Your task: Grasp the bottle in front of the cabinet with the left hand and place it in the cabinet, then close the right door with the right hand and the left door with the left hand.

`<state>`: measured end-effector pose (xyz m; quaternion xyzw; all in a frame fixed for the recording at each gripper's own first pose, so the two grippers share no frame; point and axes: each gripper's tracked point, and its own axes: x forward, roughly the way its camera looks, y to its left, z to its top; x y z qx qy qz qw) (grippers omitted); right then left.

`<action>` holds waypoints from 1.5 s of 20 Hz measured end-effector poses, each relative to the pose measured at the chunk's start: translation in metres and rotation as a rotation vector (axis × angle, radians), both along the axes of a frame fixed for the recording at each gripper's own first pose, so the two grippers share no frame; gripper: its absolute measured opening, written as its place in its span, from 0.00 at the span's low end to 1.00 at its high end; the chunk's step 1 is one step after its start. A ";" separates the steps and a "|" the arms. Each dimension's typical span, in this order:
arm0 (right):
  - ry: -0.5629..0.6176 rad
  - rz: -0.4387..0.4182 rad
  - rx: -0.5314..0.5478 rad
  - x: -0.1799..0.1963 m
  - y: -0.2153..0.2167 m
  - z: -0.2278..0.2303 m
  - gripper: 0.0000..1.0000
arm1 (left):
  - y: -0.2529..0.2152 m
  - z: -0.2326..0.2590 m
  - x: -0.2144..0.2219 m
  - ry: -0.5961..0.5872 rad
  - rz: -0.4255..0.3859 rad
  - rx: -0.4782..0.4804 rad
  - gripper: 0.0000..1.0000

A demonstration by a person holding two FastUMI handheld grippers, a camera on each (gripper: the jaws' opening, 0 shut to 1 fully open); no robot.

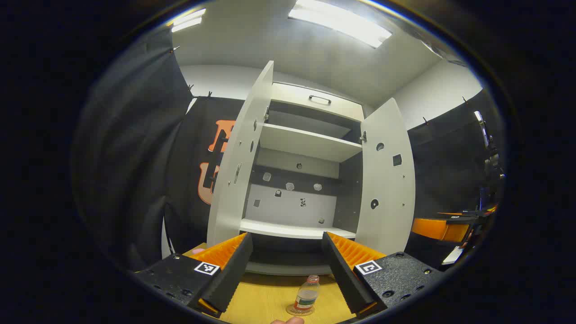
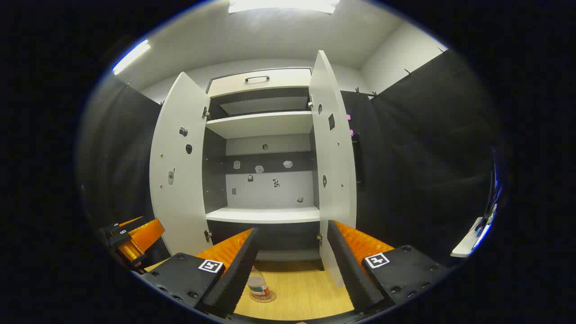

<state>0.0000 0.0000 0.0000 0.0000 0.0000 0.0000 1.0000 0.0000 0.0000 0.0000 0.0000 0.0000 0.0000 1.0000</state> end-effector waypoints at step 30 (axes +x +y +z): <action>0.090 -0.054 -0.035 0.015 -0.018 -0.030 0.98 | -0.084 -0.134 0.083 0.149 -0.171 -0.010 0.94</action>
